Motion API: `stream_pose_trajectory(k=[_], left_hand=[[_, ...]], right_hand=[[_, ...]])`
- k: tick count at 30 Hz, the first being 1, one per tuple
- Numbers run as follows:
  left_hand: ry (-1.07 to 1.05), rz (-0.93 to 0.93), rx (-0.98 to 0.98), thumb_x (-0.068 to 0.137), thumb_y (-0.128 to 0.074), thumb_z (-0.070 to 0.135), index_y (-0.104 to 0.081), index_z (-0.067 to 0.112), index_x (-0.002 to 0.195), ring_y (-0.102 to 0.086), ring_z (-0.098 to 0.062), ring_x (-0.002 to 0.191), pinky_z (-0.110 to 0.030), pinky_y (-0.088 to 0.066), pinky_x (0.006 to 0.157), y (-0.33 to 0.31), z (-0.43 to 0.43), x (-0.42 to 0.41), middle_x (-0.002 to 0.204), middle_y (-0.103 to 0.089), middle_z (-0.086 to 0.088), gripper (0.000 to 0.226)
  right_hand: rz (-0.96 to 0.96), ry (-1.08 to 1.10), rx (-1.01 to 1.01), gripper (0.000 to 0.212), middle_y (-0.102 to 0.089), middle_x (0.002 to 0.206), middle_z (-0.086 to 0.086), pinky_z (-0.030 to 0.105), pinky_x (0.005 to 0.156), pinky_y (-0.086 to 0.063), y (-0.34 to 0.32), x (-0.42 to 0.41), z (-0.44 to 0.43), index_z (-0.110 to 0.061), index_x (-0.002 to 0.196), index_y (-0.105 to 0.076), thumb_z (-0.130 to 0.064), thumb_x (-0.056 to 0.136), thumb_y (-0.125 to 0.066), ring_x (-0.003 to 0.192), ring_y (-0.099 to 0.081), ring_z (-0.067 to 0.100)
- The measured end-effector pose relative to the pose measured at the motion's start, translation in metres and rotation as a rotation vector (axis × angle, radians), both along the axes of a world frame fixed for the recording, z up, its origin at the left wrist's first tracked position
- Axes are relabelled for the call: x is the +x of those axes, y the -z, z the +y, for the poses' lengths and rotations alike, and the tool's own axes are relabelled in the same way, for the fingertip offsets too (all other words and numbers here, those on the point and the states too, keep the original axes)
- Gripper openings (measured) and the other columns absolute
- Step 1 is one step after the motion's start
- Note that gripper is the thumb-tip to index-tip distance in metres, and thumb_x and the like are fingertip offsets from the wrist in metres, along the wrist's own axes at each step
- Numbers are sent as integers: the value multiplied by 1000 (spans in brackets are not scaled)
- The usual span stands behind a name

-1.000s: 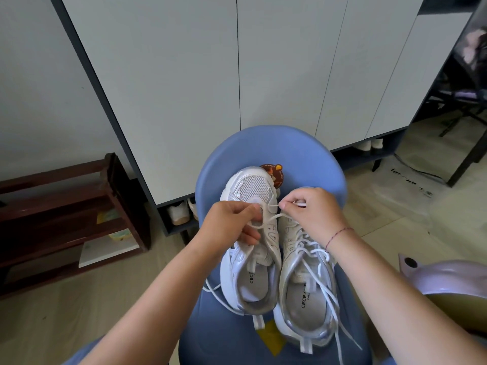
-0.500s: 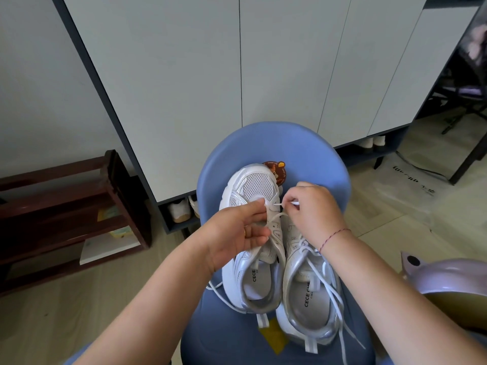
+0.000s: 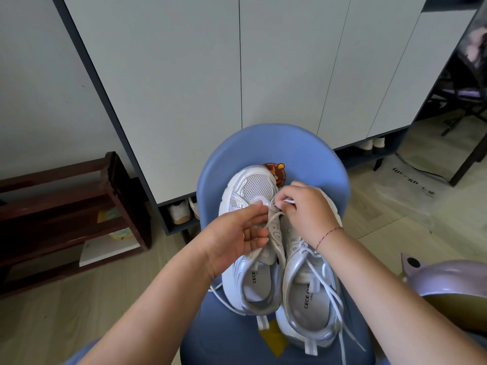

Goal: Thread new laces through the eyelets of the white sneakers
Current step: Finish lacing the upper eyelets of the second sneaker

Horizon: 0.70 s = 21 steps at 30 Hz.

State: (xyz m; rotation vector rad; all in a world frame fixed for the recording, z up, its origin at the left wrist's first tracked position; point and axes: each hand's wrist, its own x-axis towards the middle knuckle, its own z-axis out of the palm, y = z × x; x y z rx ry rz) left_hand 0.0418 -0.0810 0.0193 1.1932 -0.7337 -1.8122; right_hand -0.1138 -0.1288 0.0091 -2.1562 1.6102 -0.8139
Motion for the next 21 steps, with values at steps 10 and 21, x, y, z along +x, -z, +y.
stream_pose_trajectory(k=[10, 21], left_hand=[[-11, 21, 23, 96, -52, 27, -60, 0, 115, -70, -16, 69, -21, -54, 52, -2, 0, 3, 96, -70, -9, 34], [61, 89, 27, 93, -49, 44, -60, 7, 114, -69, -15, 77, -22, -55, 60, -2, 0, 5, 96, -67, -3, 43]], right_hand=[[-245, 159, 45, 10, -68, 77, -9, 21, 67, -45, 5, 4, 4, -23, 73, -69, -21, 82, -70, 75, -60, 9], [-32, 88, 41, 26, -62, 92, -5, 26, 74, -42, 2, 12, 14, -15, 91, -67, -38, 81, -70, 86, -57, 13]])
